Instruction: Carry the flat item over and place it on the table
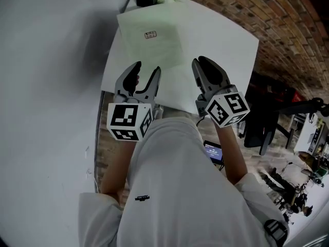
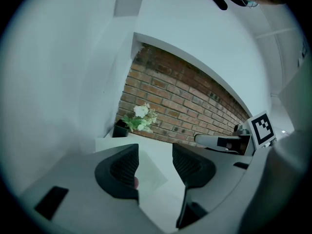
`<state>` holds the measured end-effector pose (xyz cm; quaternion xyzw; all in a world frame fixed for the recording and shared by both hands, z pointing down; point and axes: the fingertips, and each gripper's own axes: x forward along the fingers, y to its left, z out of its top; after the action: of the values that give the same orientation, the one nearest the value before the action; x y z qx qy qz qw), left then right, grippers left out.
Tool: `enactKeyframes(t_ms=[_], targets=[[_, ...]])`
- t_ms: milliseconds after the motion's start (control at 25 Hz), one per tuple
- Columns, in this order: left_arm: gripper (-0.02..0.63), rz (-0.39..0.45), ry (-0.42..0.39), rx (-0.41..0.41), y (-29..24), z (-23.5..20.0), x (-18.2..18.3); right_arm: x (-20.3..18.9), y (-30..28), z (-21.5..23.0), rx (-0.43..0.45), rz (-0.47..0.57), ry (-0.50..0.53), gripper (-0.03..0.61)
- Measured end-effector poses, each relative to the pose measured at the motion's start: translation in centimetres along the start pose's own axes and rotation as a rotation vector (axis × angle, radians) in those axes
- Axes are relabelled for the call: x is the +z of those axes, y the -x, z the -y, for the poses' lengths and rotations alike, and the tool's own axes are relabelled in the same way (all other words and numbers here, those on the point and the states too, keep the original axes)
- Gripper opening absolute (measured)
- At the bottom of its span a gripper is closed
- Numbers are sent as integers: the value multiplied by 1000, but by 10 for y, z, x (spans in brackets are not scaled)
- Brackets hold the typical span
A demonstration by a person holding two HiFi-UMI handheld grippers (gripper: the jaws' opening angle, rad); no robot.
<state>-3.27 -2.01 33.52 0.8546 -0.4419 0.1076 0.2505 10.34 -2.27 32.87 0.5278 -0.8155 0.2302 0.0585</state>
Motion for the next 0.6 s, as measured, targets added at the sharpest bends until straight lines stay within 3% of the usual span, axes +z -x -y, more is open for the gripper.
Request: enactKeyframes(t_ms=[80,360,600], targets=[[213,-4,-25,-27,7,14,2,7,17,-4,-17,15,7,97],[57,-2,-81,-101,26,40,2,14,59,-8,-87,46,63,89],[38,-51,-114,-192,28,70,-8,15,114,5,-191,69,-26,89]])
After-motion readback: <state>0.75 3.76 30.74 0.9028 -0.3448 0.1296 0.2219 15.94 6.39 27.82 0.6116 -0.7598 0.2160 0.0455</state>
